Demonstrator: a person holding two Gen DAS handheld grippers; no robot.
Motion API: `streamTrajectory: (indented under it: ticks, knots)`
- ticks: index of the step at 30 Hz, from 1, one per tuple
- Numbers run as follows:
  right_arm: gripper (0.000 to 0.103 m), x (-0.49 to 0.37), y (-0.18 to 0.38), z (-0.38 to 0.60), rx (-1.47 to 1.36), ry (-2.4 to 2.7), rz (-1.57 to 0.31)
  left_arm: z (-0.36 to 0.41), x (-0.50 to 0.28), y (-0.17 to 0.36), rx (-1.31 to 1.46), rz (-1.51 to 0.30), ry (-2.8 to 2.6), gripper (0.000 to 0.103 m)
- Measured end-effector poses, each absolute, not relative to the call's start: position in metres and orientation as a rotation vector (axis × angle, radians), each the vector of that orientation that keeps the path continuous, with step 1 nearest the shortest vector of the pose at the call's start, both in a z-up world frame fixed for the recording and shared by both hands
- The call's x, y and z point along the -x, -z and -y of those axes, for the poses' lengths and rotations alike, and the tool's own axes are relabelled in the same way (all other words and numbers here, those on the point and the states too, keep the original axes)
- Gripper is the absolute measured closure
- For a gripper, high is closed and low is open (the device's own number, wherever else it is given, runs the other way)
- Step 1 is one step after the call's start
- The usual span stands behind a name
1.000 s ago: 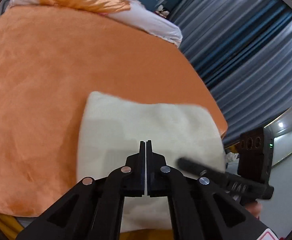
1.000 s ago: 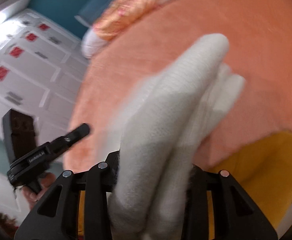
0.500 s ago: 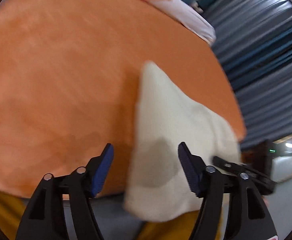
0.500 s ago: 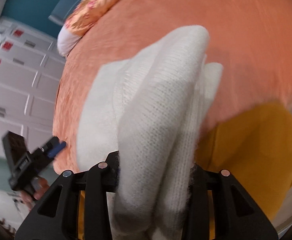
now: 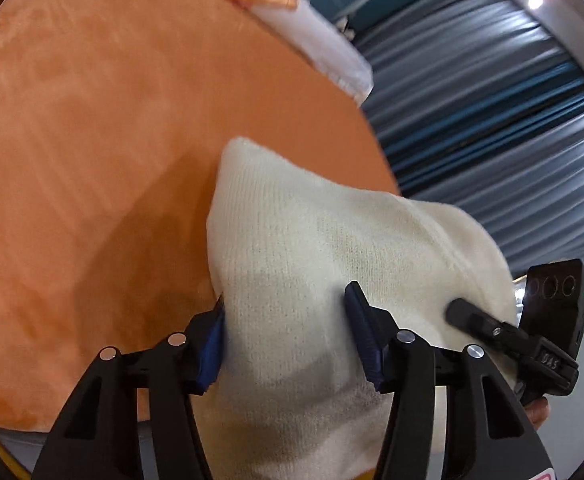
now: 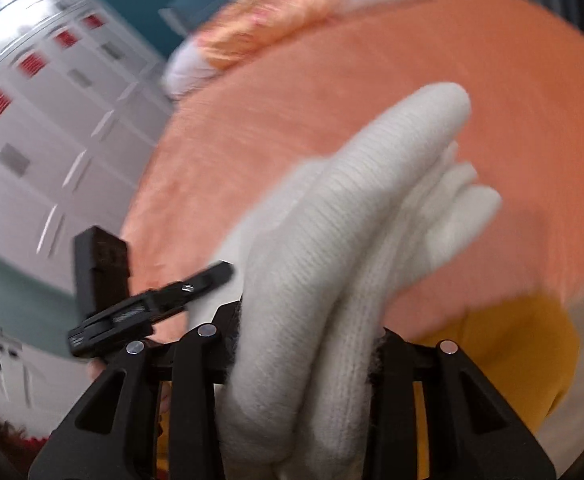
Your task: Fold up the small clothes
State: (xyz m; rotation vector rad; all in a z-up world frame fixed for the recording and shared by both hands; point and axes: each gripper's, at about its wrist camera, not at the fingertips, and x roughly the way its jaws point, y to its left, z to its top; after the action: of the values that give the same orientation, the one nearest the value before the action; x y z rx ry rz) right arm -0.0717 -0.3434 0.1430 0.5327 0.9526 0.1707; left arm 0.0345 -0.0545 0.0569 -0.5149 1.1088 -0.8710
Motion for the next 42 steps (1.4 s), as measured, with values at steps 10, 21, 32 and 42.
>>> streamTrajectory:
  ticks: [10, 21, 32, 42]
  knots:
    - [0.069, -0.009, -0.224, 0.261, -0.519, -0.500, -0.685, -0.069, -0.076, -0.191, 0.404, -0.771, 0.670, 0.050]
    - [0.071, -0.079, -0.059, 0.278, -0.626, -0.123, -0.946, -0.101, -0.081, -0.090, 0.068, -0.933, 0.303, 0.048]
    - [0.066, -0.121, -0.082, 0.232, -0.385, -0.178, -0.953, -0.071, -0.117, -0.085, 0.223, -0.998, 0.306, 0.044]
    - [0.083, -0.098, -0.009, 0.191, -0.252, -0.229, -1.167, -0.081, -0.120, -0.008, 0.114, -1.144, 0.231, 0.040]
